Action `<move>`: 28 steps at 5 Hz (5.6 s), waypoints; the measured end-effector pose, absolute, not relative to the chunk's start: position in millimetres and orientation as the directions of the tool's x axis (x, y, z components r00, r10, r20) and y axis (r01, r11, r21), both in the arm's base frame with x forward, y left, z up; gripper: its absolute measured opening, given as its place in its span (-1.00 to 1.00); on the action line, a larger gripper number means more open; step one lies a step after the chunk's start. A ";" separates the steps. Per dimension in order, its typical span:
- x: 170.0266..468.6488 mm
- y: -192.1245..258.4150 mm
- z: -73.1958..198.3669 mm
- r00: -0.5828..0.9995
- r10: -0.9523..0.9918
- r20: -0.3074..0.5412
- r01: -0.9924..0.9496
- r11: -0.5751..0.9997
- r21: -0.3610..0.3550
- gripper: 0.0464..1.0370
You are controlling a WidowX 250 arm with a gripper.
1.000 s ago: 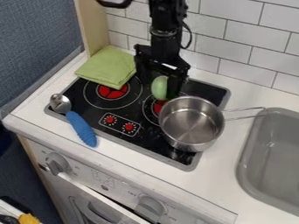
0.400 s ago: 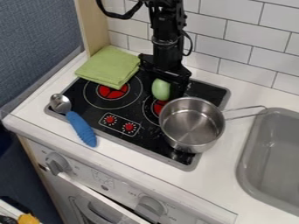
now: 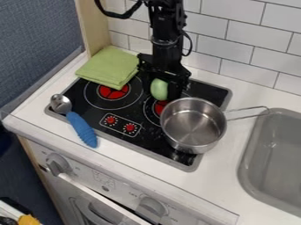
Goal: Put the green object on the lower left corner of the stove
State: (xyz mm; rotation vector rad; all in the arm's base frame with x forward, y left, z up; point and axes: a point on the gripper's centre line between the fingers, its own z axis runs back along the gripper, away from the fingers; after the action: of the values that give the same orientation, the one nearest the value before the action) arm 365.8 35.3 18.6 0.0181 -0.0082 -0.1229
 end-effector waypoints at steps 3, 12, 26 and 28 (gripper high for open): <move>335.0 62.9 83.8 0.989 0.098 0.113 -0.108 0.990 0.091 0.58; 231.0 209.1 29.3 0.789 0.597 0.147 -0.612 0.784 0.100 0.58; 298.1 87.9 136.7 0.941 0.188 0.281 -0.195 0.981 -0.003 0.93; 311.6 16.9 142.5 0.967 0.032 0.253 -0.037 0.999 0.016 0.93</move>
State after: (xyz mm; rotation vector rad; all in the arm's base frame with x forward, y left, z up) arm 311.6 16.9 142.5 0.0210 -0.2557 0.0352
